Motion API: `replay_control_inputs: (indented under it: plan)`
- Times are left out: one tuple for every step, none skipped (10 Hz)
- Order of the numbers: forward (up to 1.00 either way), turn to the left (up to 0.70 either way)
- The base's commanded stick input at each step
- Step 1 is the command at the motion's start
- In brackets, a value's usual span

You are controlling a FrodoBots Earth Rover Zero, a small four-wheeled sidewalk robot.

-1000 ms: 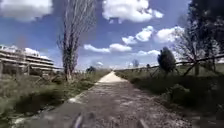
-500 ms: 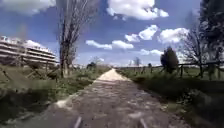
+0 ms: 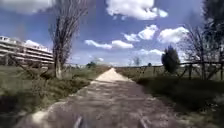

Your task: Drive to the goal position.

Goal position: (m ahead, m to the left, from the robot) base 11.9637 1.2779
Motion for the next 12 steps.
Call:
replay_control_inputs:
  plan:
    - [1.0, 0.0]
    - [1.0, 0.0]
    - [1.0, 0.0]
    - [1.0, 0.0]
    - [1.0, 0.0]
    - [1.0, 0.0]
    - [1.0, 0.0]
    - [1.0, 0.0]
    - [1.0, 0.0]
    - [1.0, 0.0]
    - [1.0, 0.0]
    - [1.0, 0.0]
